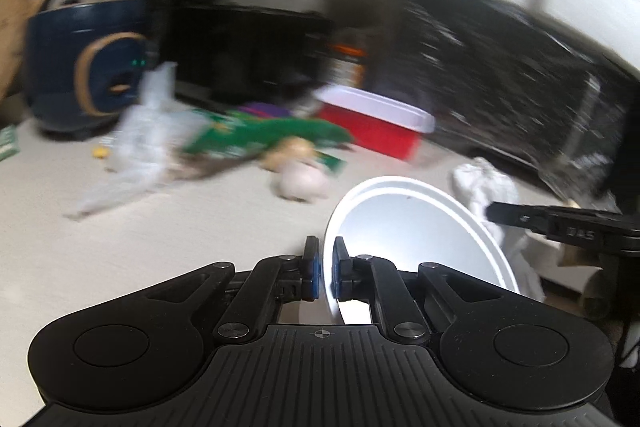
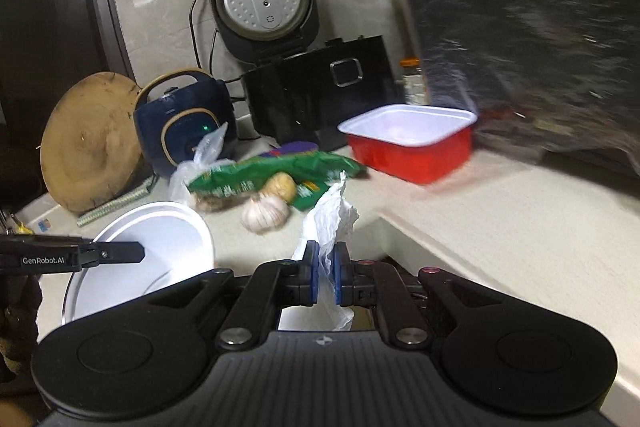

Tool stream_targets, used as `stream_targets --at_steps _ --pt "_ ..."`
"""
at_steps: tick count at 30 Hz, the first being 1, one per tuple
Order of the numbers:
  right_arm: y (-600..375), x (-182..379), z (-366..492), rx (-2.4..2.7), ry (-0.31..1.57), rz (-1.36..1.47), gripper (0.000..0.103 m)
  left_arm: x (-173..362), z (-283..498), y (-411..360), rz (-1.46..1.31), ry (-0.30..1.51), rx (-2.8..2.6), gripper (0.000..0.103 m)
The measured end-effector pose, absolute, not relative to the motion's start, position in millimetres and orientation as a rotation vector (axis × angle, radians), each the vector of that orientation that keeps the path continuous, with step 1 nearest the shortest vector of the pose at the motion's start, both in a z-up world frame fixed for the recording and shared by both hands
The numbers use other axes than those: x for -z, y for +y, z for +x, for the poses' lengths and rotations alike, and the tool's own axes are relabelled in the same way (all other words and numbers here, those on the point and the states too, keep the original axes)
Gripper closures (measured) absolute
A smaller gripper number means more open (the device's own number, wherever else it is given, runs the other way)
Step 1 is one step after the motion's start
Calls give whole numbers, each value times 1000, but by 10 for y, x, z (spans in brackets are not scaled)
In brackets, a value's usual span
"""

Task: Collect trash
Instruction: 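Close the right tool on the crumpled white tissue and lift it, then lower the bowl and tissue into the green bin and open both tools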

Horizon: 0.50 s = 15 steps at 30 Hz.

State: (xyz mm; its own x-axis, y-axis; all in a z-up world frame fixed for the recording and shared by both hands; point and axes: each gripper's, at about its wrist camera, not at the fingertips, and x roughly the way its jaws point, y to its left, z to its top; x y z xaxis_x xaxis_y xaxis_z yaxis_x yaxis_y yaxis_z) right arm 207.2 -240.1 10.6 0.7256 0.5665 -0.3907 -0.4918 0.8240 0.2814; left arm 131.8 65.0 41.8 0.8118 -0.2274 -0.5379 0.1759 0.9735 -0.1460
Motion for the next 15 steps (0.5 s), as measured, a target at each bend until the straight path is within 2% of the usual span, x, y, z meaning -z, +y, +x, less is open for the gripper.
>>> stream_targets --at_steps 6,15 --pt "-2808 405 1658 -447 525 76 96 228 1279 129 -106 687 392 93" --pt "-3157 1596 1521 -318 756 71 96 2466 1865 -229 -192 1100 310 93"
